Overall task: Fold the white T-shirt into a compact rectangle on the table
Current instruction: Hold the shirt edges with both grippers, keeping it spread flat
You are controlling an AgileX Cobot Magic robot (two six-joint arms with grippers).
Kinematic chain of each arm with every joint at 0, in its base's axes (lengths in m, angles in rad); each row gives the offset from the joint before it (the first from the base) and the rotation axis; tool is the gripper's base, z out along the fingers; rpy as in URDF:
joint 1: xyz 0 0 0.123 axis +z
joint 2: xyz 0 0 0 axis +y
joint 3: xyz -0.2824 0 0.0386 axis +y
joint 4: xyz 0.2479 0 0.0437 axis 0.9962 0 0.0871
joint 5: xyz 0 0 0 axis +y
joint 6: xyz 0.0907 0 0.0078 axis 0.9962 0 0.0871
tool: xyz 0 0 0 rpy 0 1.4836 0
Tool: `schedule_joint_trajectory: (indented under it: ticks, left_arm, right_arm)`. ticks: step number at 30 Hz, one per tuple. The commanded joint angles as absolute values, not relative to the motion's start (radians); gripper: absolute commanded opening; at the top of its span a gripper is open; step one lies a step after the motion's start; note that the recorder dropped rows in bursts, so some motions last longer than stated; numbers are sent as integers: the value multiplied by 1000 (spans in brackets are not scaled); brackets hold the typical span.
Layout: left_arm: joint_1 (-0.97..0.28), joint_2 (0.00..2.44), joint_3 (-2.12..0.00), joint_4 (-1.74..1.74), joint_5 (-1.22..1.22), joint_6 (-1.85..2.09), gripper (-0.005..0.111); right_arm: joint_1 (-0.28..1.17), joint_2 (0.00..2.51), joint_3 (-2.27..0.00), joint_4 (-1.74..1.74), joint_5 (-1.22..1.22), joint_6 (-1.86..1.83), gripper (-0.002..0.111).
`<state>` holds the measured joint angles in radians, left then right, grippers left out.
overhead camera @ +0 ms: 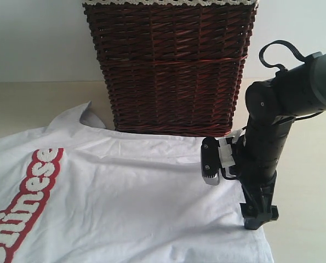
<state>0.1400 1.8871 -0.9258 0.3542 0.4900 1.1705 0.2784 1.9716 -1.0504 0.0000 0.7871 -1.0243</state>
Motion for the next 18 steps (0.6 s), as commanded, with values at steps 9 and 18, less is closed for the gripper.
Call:
schedule_joint_trajectory:
  ticks: [9, 18]
  left_arm:
    - [138, 1921, -903, 273, 491, 1143, 105]
    - [138, 1921, -903, 273, 491, 1145, 105]
  right_arm:
    - [274, 2020, -1034, -7, 768, -1027, 105]
    - [274, 2020, -1034, 0, 769, -1025, 105]
